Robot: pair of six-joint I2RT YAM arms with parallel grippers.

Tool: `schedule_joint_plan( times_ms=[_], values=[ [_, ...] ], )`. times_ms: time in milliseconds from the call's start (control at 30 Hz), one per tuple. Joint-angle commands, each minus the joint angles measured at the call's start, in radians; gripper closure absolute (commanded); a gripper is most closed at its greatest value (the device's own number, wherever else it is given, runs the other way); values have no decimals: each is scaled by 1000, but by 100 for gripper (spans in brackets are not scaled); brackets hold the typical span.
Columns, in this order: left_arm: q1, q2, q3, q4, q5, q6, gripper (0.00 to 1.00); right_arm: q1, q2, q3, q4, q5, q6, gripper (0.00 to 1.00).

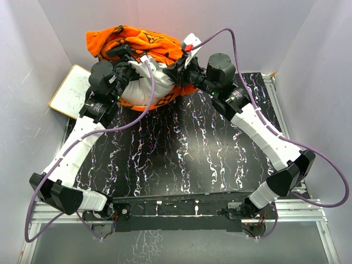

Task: Remove the pillowcase from the pillow
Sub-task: Remove the pillow from the pillowcase.

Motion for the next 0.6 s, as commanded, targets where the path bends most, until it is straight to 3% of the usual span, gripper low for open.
schedule_joint_plan(
  times_ms=[0, 367, 567],
  values=[
    [79, 40, 47, 205, -200, 28, 31, -16, -122, -41, 57, -48, 41, 92],
    [162, 107, 163, 196, -207, -222, 32, -59, -199, -204, 110, -106, 85, 92],
    [172, 3, 141, 1, 96, -309, 33, -71, -198, -212, 134, -115, 81, 92]
  ],
)
